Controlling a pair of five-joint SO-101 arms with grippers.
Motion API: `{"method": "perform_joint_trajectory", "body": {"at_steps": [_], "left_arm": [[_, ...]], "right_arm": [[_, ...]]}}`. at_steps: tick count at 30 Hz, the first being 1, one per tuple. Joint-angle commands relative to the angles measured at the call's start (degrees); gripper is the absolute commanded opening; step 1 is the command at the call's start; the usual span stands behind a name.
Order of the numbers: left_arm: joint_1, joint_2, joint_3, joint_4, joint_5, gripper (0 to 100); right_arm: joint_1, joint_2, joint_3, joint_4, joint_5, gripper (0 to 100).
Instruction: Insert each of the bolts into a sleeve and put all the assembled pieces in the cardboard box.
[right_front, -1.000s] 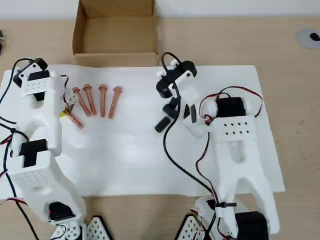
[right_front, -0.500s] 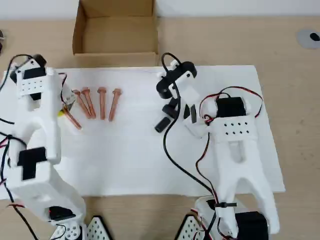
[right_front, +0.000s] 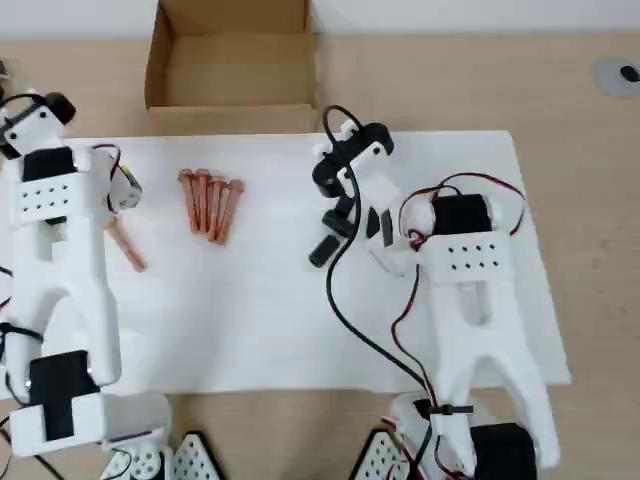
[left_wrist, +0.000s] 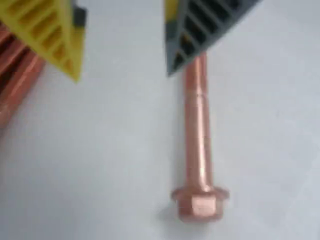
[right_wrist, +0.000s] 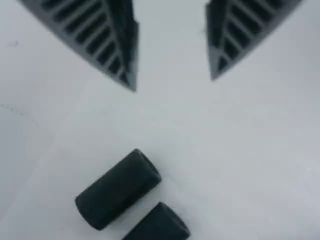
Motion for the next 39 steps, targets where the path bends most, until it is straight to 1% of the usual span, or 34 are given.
{"method": "perform_joint_trajectory", "body": {"at_steps": [1, 5, 8, 11, 17, 23, 28, 32, 39], "left_arm": [[-0.35, -2.68, 2.64, -0.35, 0.09, 13], [-4.84, -2.77, 8.53, -6.07, 3.25, 13], [-7.91, -2.68, 11.08, -9.67, 3.87, 13], [-8.53, -2.68, 12.31, -13.19, 3.6, 13], [-8.18, -2.59, 12.22, -17.05, 3.6, 13], [-8.18, -0.84, 12.13, -17.67, 3.6, 13], [-8.18, 6.11, 11.69, -19.78, 3.6, 13], [-8.18, 9.89, 8.97, -19.25, 3.6, 13], [-8.18, 10.59, 8.18, -19.25, 3.6, 13]], "right_arm": [[-0.92, -0.13, -1.01, 0.35, -0.35, 13.3], [-1.01, -0.13, -1.1, 1.49, -0.35, 13.3], [-1.01, -0.13, -1.01, 1.49, -0.35, 13.3], [-1.01, -0.13, -1.01, 1.49, -0.35, 13.3], [-1.01, -0.13, -1.01, 1.58, -0.35, 13.3], [-1.01, -0.13, -1.01, 1.58, -0.35, 13.3], [-1.01, -0.13, -1.01, 1.58, -0.35, 13.3], [-1.01, -0.13, -1.01, 1.58, -0.35, 13.3], [-1.01, -0.13, -1.1, 1.58, -0.35, 13.3]]}}
